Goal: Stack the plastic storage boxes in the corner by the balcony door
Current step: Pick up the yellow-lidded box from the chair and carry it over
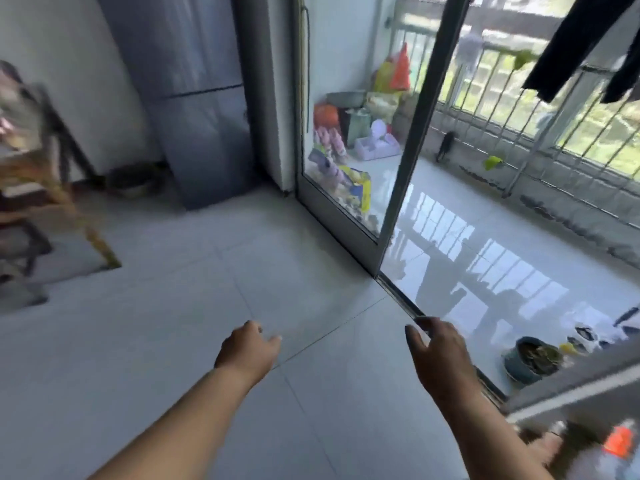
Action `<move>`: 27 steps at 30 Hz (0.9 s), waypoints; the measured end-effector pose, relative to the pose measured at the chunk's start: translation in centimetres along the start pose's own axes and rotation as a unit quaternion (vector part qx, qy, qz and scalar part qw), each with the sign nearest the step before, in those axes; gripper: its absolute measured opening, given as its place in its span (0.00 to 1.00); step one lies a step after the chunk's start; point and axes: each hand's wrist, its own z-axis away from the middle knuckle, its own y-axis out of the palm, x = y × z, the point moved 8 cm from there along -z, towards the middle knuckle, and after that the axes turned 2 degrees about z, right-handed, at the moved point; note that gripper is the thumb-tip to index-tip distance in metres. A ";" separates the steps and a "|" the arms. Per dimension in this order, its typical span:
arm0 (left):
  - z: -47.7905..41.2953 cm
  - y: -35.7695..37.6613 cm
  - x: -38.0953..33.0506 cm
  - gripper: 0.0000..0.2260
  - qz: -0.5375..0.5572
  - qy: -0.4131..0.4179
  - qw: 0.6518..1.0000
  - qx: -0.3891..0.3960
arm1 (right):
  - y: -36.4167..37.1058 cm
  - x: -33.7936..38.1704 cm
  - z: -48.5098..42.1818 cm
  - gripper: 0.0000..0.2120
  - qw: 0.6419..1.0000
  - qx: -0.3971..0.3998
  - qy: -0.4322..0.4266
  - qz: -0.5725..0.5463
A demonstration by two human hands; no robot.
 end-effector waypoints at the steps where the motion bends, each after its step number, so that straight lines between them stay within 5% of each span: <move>1: -0.4 -1.3 1.5 0.14 0.007 0.000 1.000 -0.005 | 1.3 1.6 0.1 0.14 1.000 0.011 -0.007 -0.002; 3: -0.8 -5.7 6.5 0.05 0.033 -0.026 0.998 -0.039 | 5.6 6.6 0.6 0.13 0.997 0.053 -0.047 0.000; 14: -1.6 -23.1 32.6 0.11 0.150 -0.256 0.935 -0.193 | 28.3 35.8 5.1 0.09 0.932 0.240 -0.266 0.058; 20: -4.5 -32.4 42.9 0.07 0.171 -0.327 0.892 -0.262 | 40.2 50.6 6.9 0.16 0.884 0.309 -0.341 0.080; 27: -6.5 -42.8 51.8 0.14 0.224 -0.388 0.833 -0.325 | 50.7 69.1 11.7 0.14 0.818 0.361 -0.437 0.099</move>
